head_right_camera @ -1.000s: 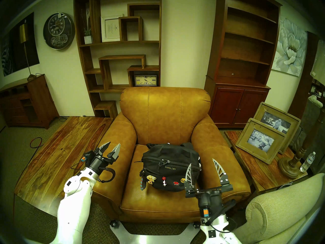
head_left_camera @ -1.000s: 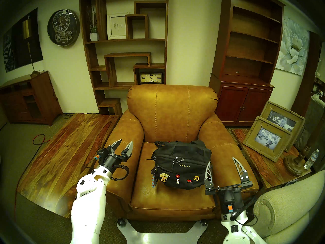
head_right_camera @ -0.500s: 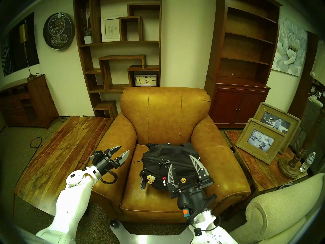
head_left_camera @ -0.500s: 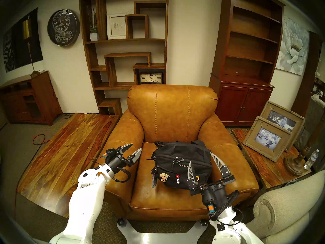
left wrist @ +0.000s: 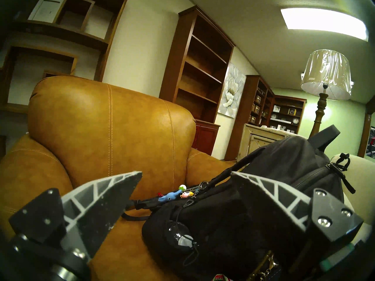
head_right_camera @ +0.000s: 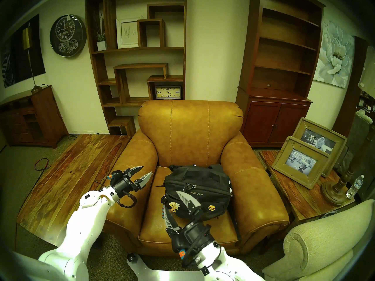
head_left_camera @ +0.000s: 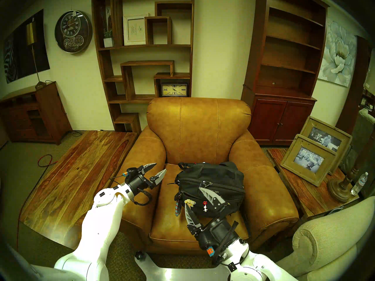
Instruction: Close a bag with a zipper
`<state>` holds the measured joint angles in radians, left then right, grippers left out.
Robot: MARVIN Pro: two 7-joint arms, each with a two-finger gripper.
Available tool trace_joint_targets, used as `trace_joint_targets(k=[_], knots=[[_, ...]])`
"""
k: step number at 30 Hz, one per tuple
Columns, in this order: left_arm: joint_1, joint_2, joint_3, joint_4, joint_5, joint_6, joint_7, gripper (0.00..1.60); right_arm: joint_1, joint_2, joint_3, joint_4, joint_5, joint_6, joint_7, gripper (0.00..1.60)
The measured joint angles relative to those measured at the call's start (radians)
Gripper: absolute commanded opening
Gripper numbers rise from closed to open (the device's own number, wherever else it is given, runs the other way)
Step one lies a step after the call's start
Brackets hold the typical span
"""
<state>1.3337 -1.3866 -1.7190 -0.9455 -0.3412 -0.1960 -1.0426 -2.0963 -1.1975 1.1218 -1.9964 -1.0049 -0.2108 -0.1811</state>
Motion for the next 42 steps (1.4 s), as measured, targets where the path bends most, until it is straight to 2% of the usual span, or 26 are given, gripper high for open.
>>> trace_joint_targets(k=[5,11,25,31,37,42], knots=[[-0.015,0.009,-0.011,0.034,-0.004,-0.029,-0.020,1.60,0.060,-0.035,-0.014,0.051,-0.055,-0.007,0.102,1.60],[-0.023,0.016,-0.024,0.056,-0.009,-0.057,-0.039,1.60,0.123,-0.077,-0.022,0.113,-0.083,-0.017,0.163,1.60],[-0.036,0.020,-0.035,0.074,-0.013,-0.098,-0.074,1.60,0.262,-0.146,-0.057,0.240,-0.134,-0.011,0.244,1.60],[-0.042,0.018,-0.036,0.081,-0.014,-0.108,-0.085,1.60,0.324,-0.165,-0.091,0.297,-0.155,0.045,0.257,1.60],[-0.049,0.011,-0.040,0.091,-0.017,-0.115,-0.097,1.60,0.383,-0.173,-0.148,0.345,-0.169,0.152,0.246,1.60],[-0.054,0.008,-0.044,0.099,-0.018,-0.118,-0.103,1.60,0.403,-0.174,-0.169,0.355,-0.198,0.241,0.229,1.60]])
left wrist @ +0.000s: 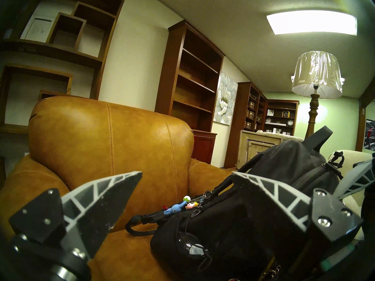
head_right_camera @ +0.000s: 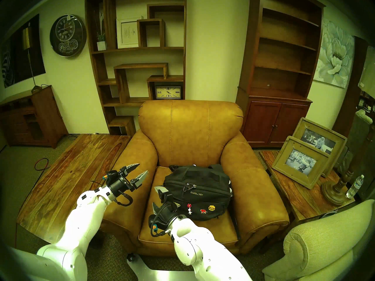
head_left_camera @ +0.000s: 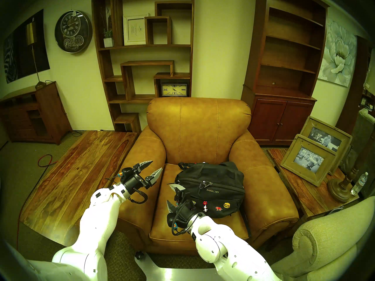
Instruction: Close a bag with a zipper
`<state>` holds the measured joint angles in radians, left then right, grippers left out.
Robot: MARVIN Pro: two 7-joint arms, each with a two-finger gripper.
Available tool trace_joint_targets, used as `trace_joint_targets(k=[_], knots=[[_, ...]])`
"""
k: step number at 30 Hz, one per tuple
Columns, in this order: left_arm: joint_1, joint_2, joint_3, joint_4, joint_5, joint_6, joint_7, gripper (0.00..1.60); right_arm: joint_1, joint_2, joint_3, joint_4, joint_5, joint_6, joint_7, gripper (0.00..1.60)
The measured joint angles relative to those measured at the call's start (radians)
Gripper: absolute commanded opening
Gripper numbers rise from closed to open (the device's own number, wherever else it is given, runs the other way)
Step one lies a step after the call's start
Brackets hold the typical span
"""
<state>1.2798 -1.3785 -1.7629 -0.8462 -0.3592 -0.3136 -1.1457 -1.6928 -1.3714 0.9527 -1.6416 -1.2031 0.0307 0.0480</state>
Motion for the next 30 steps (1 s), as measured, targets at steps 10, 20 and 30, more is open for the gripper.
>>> trace_joint_targets(k=[10,20,30], knots=[[-0.009,-0.004,-0.009,0.015,-0.002,-0.002,-0.011,1.60,0.000,0.029,-0.028,-0.058,-0.047,0.137,0.009,1.60],[-0.012,-0.008,-0.016,0.016,-0.002,-0.002,-0.017,1.60,-0.037,0.069,-0.028,-0.097,-0.055,0.178,0.059,1.60],[-0.012,-0.010,-0.023,0.016,-0.001,0.000,-0.021,1.60,-0.032,0.068,-0.018,-0.084,-0.064,0.193,0.057,1.60]])
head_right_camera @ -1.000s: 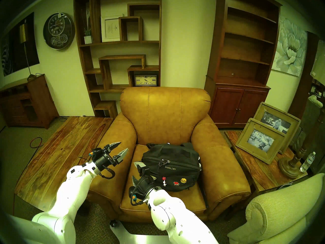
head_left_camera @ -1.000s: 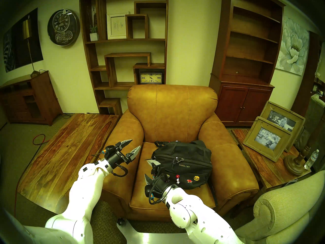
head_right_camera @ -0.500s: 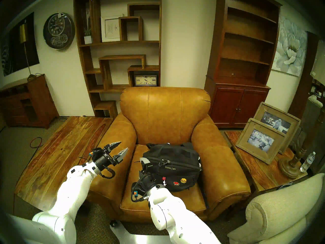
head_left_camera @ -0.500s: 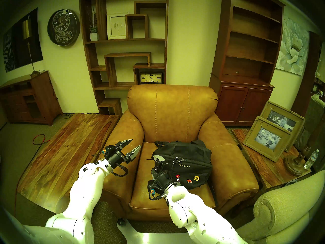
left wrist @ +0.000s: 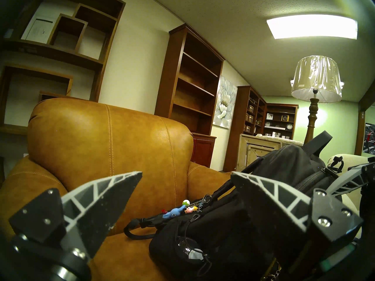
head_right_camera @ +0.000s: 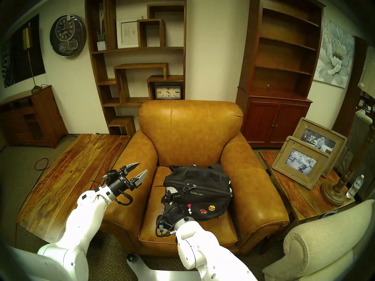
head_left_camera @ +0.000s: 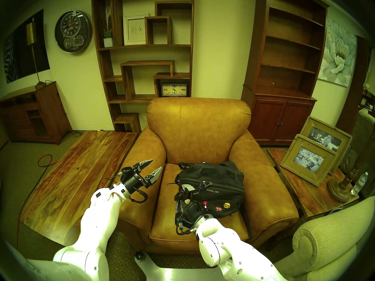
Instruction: Close a bag with a zipper
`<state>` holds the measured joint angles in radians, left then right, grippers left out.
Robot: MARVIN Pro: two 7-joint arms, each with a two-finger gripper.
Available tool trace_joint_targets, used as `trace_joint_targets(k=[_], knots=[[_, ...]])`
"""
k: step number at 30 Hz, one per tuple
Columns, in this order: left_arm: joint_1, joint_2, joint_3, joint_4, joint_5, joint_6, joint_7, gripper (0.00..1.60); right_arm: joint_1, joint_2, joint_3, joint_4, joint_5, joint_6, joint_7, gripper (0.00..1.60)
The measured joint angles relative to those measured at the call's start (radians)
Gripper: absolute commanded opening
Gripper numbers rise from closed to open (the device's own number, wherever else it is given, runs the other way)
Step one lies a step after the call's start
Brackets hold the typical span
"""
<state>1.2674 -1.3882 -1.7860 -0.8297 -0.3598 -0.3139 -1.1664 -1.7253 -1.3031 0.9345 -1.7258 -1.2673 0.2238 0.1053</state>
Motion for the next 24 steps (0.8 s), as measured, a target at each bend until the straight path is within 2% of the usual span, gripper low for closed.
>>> trace_joint_targets(k=[18,21,22,24], knots=[[-0.002,0.000,-0.015,0.004,0.001,0.022,-0.003,1.60,0.055,-0.037,0.000,0.060,-0.019,-0.002,-0.001,1.60],[-0.003,0.000,-0.016,0.005,0.001,0.022,-0.003,1.60,0.061,-0.041,-0.004,0.064,-0.022,-0.008,0.000,1.58],[-0.003,0.000,-0.017,0.005,0.002,0.022,-0.003,1.60,0.062,-0.042,-0.005,0.065,-0.023,-0.009,0.000,1.49],[-0.004,0.000,-0.017,0.006,0.002,0.022,-0.003,1.60,0.065,-0.043,-0.007,0.067,-0.024,-0.013,0.000,1.49]])
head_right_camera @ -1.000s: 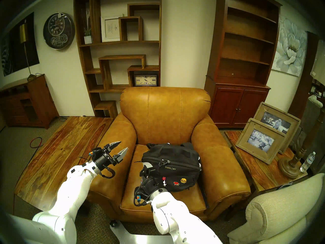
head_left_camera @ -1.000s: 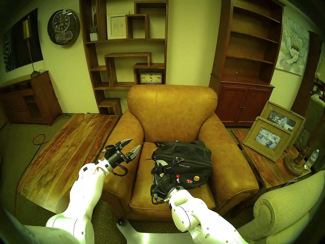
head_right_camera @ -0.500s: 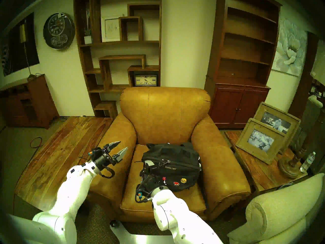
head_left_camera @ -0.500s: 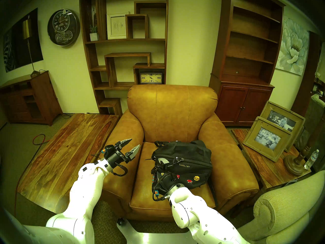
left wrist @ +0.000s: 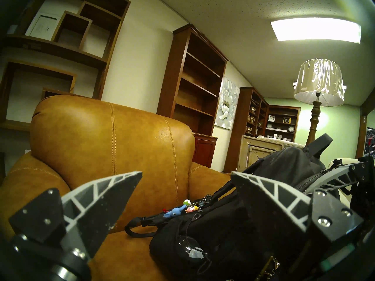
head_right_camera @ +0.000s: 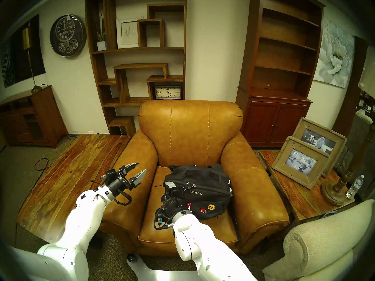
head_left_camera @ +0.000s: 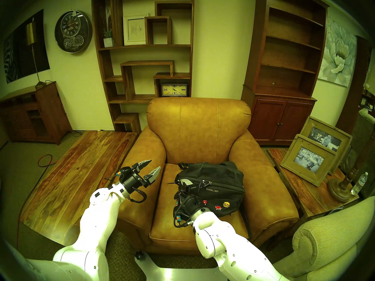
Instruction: Close a bag with a zipper
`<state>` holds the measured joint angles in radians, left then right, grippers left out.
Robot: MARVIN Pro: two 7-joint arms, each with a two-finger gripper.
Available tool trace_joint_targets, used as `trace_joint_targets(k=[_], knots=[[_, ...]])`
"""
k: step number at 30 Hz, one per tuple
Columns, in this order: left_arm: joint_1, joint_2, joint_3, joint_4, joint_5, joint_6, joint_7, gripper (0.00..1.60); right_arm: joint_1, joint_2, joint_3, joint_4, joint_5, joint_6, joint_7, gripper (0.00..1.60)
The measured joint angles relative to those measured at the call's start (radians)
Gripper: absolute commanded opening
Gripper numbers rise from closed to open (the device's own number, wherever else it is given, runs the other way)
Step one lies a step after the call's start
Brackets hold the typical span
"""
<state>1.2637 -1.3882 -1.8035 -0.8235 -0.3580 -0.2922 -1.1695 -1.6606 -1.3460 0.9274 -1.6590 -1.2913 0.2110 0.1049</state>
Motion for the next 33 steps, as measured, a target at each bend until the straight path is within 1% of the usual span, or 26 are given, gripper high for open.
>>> trace_joint_targets(k=[1,3,4,6,7,11,12,14,15,17,18,20,21,26,27,29,30,32,33], knots=[[0.000,0.000,0.000,0.001,0.000,0.000,0.000,1.60,0.002,-0.001,-0.002,0.001,-0.001,-0.003,0.000,1.43],[-0.001,0.000,-0.001,0.001,0.000,-0.001,-0.001,1.60,0.004,-0.002,-0.004,0.001,-0.001,-0.007,0.000,1.43],[-0.001,0.000,-0.001,0.002,0.001,-0.001,-0.001,1.60,0.006,-0.003,-0.005,0.002,-0.002,-0.009,0.000,1.31],[-0.002,0.000,-0.002,0.003,0.001,-0.002,-0.001,1.60,0.008,-0.005,-0.007,0.003,-0.002,-0.012,-0.001,1.31],[-0.002,0.000,-0.002,0.003,0.001,-0.003,-0.002,1.60,0.009,-0.006,-0.007,0.003,-0.002,-0.013,-0.001,1.24],[-0.003,0.000,-0.003,0.003,0.002,-0.003,-0.003,1.60,0.012,-0.007,-0.008,0.003,-0.003,-0.017,0.002,1.22],[-0.003,0.000,-0.003,0.003,0.002,-0.003,-0.003,1.60,0.012,-0.007,-0.008,0.003,-0.003,-0.017,0.003,1.04],[-0.003,0.000,-0.003,0.002,0.002,-0.003,-0.003,1.60,0.012,-0.007,-0.008,0.002,-0.003,-0.017,0.006,1.04],[-0.003,0.000,-0.003,0.002,0.002,-0.003,-0.003,1.60,0.011,-0.007,-0.008,0.001,-0.003,-0.017,0.007,0.97],[-0.003,-0.001,-0.003,0.001,0.003,-0.003,-0.003,1.60,0.010,-0.006,-0.007,-0.001,-0.002,-0.017,0.010,0.97],[-0.003,-0.001,-0.003,0.001,0.003,-0.002,-0.003,1.60,0.010,-0.005,-0.006,-0.003,-0.001,-0.017,0.012,0.86],[-0.003,-0.001,-0.003,0.001,0.003,-0.002,-0.004,1.60,0.009,-0.005,-0.005,-0.005,-0.001,-0.017,0.017,0.86],[-0.003,-0.001,-0.003,0.001,0.004,-0.002,-0.004,1.60,0.008,-0.005,-0.004,-0.006,0.000,-0.017,0.019,0.78],[-0.003,-0.001,-0.004,0.001,0.004,0.000,-0.004,1.60,0.006,-0.004,-0.002,-0.009,0.000,-0.015,0.031,0.75],[-0.003,-0.002,-0.004,0.001,0.004,0.000,-0.004,1.60,0.006,-0.004,-0.001,-0.009,0.000,-0.015,0.032,0.68],[-0.003,-0.002,-0.004,0.001,0.005,0.001,-0.004,1.60,0.005,-0.004,-0.001,-0.010,0.000,-0.014,0.036,0.68],[-0.003,-0.002,-0.005,0.001,0.005,0.002,-0.004,1.60,0.005,-0.004,0.000,-0.010,0.001,-0.013,0.038,0.61],[-0.003,-0.002,-0.006,0.001,0.005,0.003,-0.004,1.60,0.004,-0.004,0.000,-0.010,0.001,-0.012,0.040,0.61],[-0.003,-0.002,-0.006,0.001,0.005,0.003,-0.004,1.60,0.004,-0.004,0.000,-0.010,0.001,-0.012,0.040,0.05]])
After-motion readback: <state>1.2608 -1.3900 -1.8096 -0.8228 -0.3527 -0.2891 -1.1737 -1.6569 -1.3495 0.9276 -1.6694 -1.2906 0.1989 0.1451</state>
